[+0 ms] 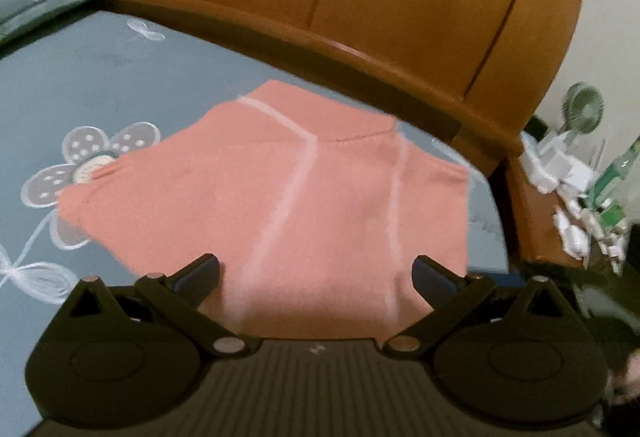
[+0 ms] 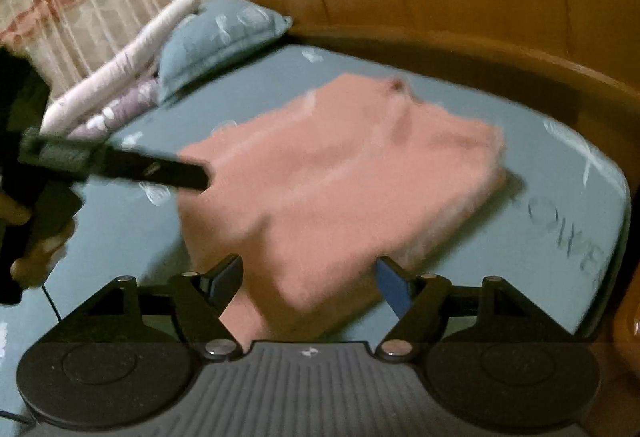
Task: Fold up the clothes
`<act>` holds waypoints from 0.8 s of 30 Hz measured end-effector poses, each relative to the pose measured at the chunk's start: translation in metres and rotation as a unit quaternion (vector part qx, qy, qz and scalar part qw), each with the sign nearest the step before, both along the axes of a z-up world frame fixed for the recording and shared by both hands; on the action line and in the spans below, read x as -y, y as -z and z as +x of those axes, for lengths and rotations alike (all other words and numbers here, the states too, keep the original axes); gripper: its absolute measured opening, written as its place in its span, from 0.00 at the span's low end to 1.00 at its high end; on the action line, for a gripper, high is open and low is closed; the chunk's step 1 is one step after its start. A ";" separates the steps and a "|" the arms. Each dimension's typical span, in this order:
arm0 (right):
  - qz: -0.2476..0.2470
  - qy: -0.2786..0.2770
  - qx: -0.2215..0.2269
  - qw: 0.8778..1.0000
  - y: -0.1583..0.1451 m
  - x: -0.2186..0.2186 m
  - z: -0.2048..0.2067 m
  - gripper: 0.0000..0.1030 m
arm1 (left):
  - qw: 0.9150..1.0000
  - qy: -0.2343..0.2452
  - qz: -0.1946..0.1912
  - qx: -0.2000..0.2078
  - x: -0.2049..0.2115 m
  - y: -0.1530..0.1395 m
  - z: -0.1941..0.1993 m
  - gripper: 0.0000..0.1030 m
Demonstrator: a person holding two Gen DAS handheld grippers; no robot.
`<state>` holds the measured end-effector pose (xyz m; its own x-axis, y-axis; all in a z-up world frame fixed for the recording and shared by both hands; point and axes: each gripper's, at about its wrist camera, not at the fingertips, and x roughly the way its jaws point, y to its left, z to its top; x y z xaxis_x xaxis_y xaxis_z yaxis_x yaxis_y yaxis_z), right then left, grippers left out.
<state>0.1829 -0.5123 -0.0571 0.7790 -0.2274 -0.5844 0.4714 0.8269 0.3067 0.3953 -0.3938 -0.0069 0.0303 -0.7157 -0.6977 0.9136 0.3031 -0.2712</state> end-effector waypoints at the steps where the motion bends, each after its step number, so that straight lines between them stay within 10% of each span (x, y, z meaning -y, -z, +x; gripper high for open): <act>1: -0.011 -0.005 0.004 1.000 -0.007 0.002 0.004 0.76 | 1.000 -0.010 0.002 0.005 -0.012 -0.002 0.000 0.99; 9: -0.092 -0.074 0.022 0.993 -0.054 0.031 0.108 0.73 | 0.991 -0.120 0.036 -0.038 -0.090 0.023 0.005 0.99; 16: -0.084 -0.081 -0.058 0.991 -0.009 0.074 0.176 0.77 | 0.982 -0.174 0.038 -0.067 -0.128 0.038 0.000 0.99; 24: -0.088 -0.101 -0.051 0.990 -0.041 0.033 0.132 0.86 | 0.976 -0.202 0.063 0.058 -0.152 0.018 -0.023 0.99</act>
